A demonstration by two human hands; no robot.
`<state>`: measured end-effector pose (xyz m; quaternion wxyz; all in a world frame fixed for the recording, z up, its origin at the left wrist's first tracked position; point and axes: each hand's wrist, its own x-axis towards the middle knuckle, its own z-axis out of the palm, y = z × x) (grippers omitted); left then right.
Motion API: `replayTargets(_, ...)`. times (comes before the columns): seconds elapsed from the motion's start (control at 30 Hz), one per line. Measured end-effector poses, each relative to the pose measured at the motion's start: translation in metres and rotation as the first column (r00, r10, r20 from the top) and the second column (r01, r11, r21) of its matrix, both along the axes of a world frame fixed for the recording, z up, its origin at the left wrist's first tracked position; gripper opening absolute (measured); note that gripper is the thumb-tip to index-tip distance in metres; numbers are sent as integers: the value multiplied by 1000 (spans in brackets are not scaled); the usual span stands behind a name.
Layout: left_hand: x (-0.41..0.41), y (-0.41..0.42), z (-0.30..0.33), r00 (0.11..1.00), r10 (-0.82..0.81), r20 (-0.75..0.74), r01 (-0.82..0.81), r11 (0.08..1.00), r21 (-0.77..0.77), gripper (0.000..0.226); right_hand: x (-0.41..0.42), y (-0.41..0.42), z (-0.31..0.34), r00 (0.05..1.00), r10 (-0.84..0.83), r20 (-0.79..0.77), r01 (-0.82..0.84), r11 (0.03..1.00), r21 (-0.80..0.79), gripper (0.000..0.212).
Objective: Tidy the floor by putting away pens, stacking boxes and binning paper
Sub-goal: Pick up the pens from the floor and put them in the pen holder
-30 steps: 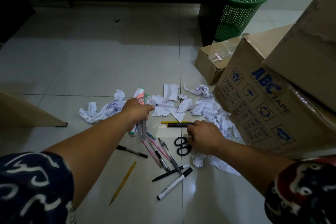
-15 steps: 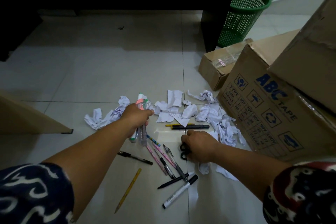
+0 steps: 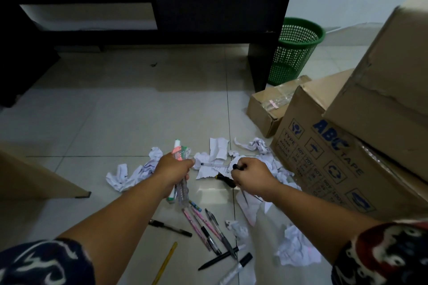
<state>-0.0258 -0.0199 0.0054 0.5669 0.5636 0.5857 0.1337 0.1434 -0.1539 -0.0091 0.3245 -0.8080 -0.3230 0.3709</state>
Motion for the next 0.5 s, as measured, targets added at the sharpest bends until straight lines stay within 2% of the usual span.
replayTargets(0.1, 2, -3, 1, 1000, -8, 15, 8, 1000, -24, 14, 2, 3, 4, 917, -192, -349, 225, 973, 55, 23)
replayTargets(0.17, 3, -7, -1, 999, -16, 29, 18, 997, -70, 12, 5, 5, 7, 852, -228, -471, 290, 955, 62, 18)
replayTargets(0.33, 5, -15, -12, 998, -53, 31, 58, 976, -211, 17, -1, 9, 15, 729, -198, -655, 353, 929, 111, 12)
replayTargets(0.4, 6, -16, -15, 998, -27, 53, 39, 969, -246, 21, -5, 10, 16, 661, -159, -733, 355, 927, 119, 7)
replayTargets(0.5, 7, -16, -15, 994, 35, 101, -8, 967, -254, 18, -11, 12, 14, 623, -116, -773, 315, 942, 113, 3)
